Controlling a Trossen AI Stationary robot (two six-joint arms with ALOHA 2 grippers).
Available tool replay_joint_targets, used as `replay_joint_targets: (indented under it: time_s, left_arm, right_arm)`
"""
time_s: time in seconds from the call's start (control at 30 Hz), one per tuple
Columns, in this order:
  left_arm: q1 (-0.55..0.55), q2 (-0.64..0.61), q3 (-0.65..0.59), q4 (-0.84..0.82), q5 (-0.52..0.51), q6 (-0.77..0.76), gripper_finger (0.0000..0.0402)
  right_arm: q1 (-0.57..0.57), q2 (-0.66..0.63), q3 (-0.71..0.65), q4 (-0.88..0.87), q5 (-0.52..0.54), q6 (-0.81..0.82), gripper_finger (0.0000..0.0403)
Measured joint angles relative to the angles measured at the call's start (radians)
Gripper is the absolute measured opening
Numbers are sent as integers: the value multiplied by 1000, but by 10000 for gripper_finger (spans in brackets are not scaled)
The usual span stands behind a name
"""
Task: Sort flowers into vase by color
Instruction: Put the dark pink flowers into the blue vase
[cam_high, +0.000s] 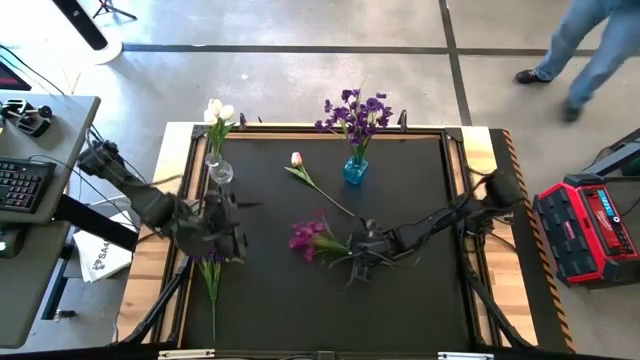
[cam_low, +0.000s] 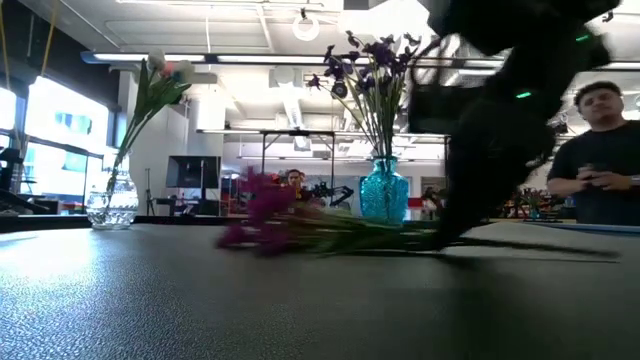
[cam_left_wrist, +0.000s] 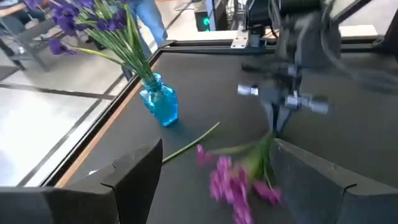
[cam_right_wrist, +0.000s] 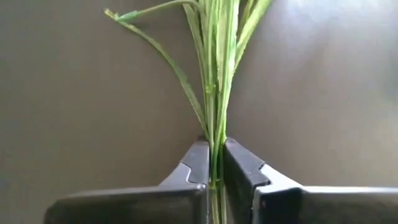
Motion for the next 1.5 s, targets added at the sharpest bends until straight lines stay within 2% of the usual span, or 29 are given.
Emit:
replay_joint_targets:
  time_s: [0.23, 0.43, 0.53, 0.6, 0.7, 0.9, 1.03, 1.13, 1.23, 1.43, 1.5]
  left_arm:
    - [-59, 132, 0, 1, -121, -77, 284]
    - [-62, 247, 0, 1, -153, -140, 284]
    - [-62, 289, 0, 1, -153, -156, 284]
    - [-62, 308, 0, 0, -153, -168, 284]
    - [-62, 323, 0, 0, -153, -180, 284]
    - [-61, 330, 0, 0, -154, -180, 284]
    - [-61, 330, 0, 0, -156, -183, 284]
    - [-61, 330, 0, 0, -157, -191, 284]
    - [-61, 330, 0, 0, -158, -195, 284]
    - [-61, 330, 0, 0, -158, -196, 284]
    - [-61, 330, 0, 0, -158, -196, 284]
  right_arm:
    - [85, -189, -56, -175, 78, 307, 6]
    - [163, -192, -55, -207, 110, 388, 5]
    - [175, -161, -55, -245, 132, 420, 18]
    - [168, -143, -55, -264, 94, 429, 40]
    - [144, -140, -55, -266, 52, 408, 94]
    - [80, -147, -45, -249, 12, 253, 208]
    - [67, -109, -45, -197, 13, 167, 233]
    - [68, -71, -45, -178, 19, 144, 221]
    - [69, -46, -42, -161, 22, 147, 184]
    - [75, -52, -44, -125, 48, 147, 42]
    - [83, -71, -48, -125, 97, 138, 12]
